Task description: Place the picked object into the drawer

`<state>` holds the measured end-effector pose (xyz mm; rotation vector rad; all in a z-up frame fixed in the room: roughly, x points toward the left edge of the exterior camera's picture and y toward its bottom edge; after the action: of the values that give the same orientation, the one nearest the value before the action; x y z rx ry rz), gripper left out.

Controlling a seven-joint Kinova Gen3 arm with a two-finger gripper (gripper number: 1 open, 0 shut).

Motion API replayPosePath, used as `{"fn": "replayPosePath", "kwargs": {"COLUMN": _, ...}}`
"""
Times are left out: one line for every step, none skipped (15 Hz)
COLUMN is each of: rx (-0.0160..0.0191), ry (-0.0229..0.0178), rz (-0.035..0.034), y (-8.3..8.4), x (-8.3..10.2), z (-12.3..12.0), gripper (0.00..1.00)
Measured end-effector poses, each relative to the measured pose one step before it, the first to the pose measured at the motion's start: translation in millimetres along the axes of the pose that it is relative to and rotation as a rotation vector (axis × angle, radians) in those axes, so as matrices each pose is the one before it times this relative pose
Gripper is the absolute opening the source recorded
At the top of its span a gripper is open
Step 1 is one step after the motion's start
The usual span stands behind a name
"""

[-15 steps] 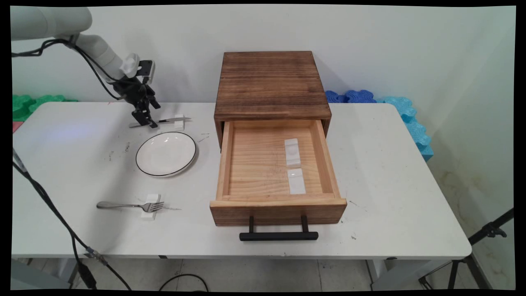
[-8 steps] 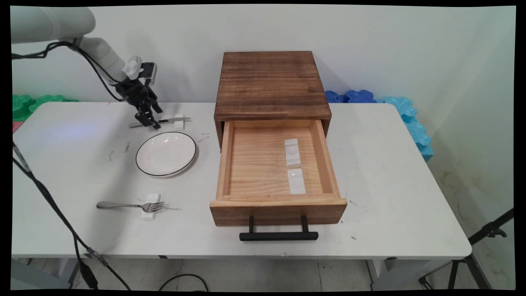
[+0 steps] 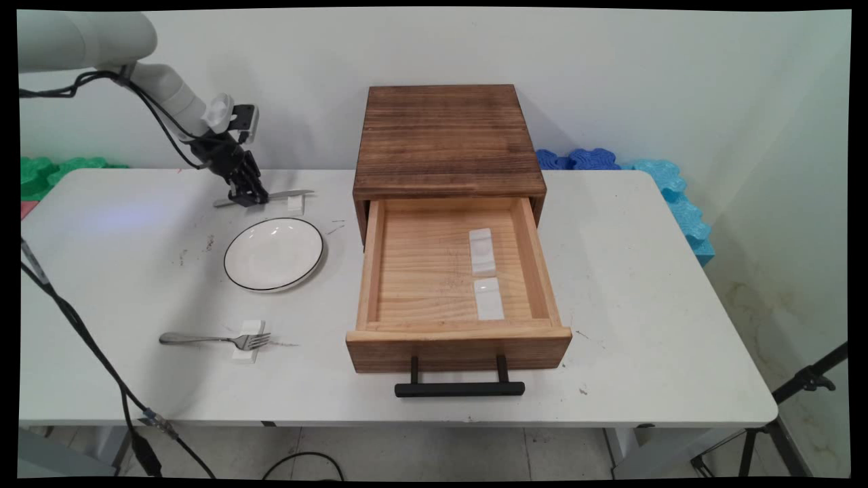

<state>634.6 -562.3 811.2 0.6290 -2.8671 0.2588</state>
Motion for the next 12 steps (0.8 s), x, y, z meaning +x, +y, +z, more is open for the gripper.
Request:
{"fn": "replayPosePath", "kwargs": {"rx": -0.00107, "ry": 0.00002, "rz": 0.00066, "y": 0.74, "x": -0.04, "z": 0.23, "gripper": 0.00}}
{"fn": "replayPosePath", "kwargs": {"rx": -0.00017, "ry": 0.00041, "rz": -0.00010, "y": 0.94, "x": -0.44, "z": -0.11, "gripper": 0.00}}
{"fn": "replayPosePath", "kwargs": {"rx": 0.00105, "ry": 0.00065, "rz": -0.00112, "y": 0.67, "x": -0.71, "z": -0.57, "gripper": 0.00}}
{"fn": "replayPosePath", "kwargs": {"rx": 0.00171, "ry": 0.00064, "rz": -0.00080, "y": 0.22, "x": -0.31, "z": -0.64, "gripper": 0.00}}
{"fn": "replayPosePath", "kwargs": {"rx": 0.00225, "ry": 0.00038, "rz": -0.00086, "y": 0.13, "x": -0.47, "z": -0.94, "gripper": 0.00}}
{"fn": "replayPosePath", "kwargs": {"rx": 0.00292, "ry": 0.00061, "rz": -0.00076, "y": 0.09, "x": -0.36, "z": -1.21, "gripper": 0.00}}
{"fn": "replayPosePath", "kwargs": {"rx": 0.00698, "ry": 0.00009, "rz": -0.00061, "y": 0.04, "x": -0.61, "z": -2.87, "gripper": 0.00}}
{"fn": "replayPosePath", "kwargs": {"rx": 0.00691, "ry": -0.00071, "rz": 0.00039, "y": 0.33, "x": -1.28, "z": -3.43, "gripper": 0.00}}
{"fn": "replayPosePath", "kwargs": {"rx": 0.00659, "ry": 0.00006, "rz": 0.00100, "y": 0.47, "x": -1.13, "z": -3.60, "gripper": 0.00}}
{"fn": "replayPosePath", "kwargs": {"rx": 0.00445, "ry": -0.00039, "rz": 0.00166, "y": 0.55, "x": -0.73, "z": -2.75, "gripper": 0.00}}
{"fn": "replayPosePath", "kwargs": {"rx": 0.00712, "ry": -0.00056, "rz": -0.00060, "y": 2.03, "x": -3.78, "z": -4.99, "gripper": 0.00}}
{"fn": "replayPosePath", "kwargs": {"rx": 0.00347, "ry": -0.00022, "rz": 0.00202, "y": 1.04, "x": -0.78, "z": -2.78, "gripper": 0.00}}
